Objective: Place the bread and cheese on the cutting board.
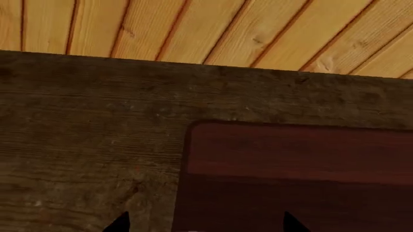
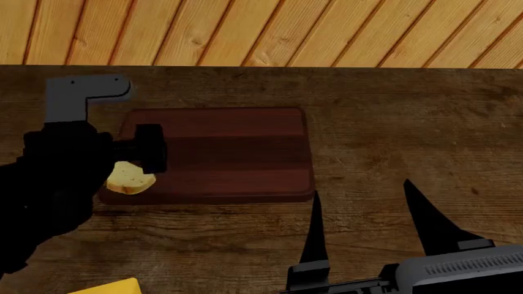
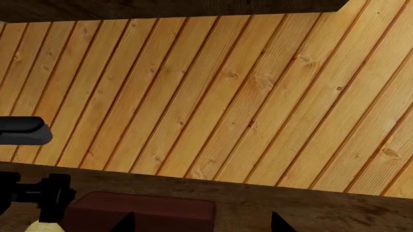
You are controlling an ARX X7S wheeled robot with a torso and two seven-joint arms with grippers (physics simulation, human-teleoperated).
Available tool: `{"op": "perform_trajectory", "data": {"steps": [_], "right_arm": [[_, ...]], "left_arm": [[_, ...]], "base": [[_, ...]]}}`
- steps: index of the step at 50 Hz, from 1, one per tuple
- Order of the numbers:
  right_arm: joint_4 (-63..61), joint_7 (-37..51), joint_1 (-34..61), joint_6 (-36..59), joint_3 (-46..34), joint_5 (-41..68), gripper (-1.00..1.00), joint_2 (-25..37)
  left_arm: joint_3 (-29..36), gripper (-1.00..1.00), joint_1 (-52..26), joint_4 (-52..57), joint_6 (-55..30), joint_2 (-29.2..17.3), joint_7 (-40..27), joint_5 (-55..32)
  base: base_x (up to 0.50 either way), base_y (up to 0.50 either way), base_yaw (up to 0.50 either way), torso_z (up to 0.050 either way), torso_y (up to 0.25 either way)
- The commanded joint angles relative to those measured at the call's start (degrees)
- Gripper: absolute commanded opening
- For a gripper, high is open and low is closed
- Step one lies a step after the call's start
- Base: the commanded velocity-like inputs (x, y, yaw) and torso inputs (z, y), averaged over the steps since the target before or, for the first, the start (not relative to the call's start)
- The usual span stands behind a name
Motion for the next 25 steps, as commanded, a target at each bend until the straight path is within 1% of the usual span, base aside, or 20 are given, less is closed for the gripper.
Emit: {"op": "perform_trajectory", "data": {"steps": [1, 2, 3, 4, 5, 10, 13, 19, 22, 23, 25], "right_arm": [[0.05, 0.14, -0.01, -0.22, -0.12, 0.13, 1.0, 0.2], [0.12, 0.13, -0.03, -0.3, -0.12, 0.13, 1.0, 0.2], [0.11, 0.16, -0.04, -0.29, -0.12, 0.14, 1.0, 0.22], [0.11, 0.18, -0.03, -0.28, -0.13, 0.16, 1.0, 0.24], [0.16, 0.26, 0.08, -0.16, -0.21, 0.16, 1.0, 0.23], [0.29, 0.34, 0.12, -0.24, -0.56, -0.06, 1.0, 0.28], [0.52, 0.29, 0.07, -0.45, -0.75, -0.21, 1.0, 0.28], [0.07, 0.54, -0.09, -0.4, -0.6, -0.01, 1.0, 0.48], [-0.14, 0.71, -0.01, -0.18, -0.51, 0.2, 1.0, 0.56], [-0.14, 0.73, -0.01, -0.19, -0.52, 0.21, 1.0, 0.58], [-0.14, 0.78, 0.04, -0.16, -0.77, 0.08, 1.0, 0.57]], "left_arm": [[-6.96, 1.0, 2.73, 7.44, 4.81, -1.4, -3.62, -3.65], [-7.39, 1.0, 3.31, 8.31, 6.2, -1.53, -3.2, -3.61], [-7.18, 1.0, 5.6, 12.59, 10.37, -2.52, -1.62, -2.16], [-7.25, 1.0, 6.42, 13.79, 11.47, -2.81, -1.19, -1.95], [-6.39, 1.0, 6.8, 14.8, 10.63, -3.55, -0.96, -1.7], [-9.09, 1.0, 8.8, 19.37, 10.81, -5.42, -2.08, -4.13], [-10.46, 1.0, 11.01, 24.14, 11.26, -7.19, -2.35, -5.44], [-12.73, 1.0, 14.14, 33.3, 8.24, -10.5, -4.48, -10.13], [-14.1, 1.0, 15.75, 40.79, 6.5, -13.95, -6.36, -12.07], [-14.12, 1.0, 15.78, 40.87, 6.48, -13.98, -6.41, -12.12], [-15.5, 1.0, 18.17, 46.92, 7.02, -17.01, -5.69, -13.1]], "base": [[0.0, 0.0, 0.0, 0.0, 0.0], [0.0, 0.0, 0.0, 0.0, 0.0], [0.0, 0.0, 0.0, 0.0, 0.0], [0.0, 0.0, 0.0, 0.0, 0.0], [0.0, 0.0, 0.0, 0.0, 0.0], [0.0, 0.0, 0.0, 0.0, 0.0], [0.0, 0.0, 0.0, 0.0, 0.0], [0.0, 0.0, 0.0, 0.0, 0.0], [0.0, 0.0, 0.0, 0.0, 0.0], [0.0, 0.0, 0.0, 0.0, 0.0], [0.0, 0.0, 0.0, 0.0, 0.0]]}}
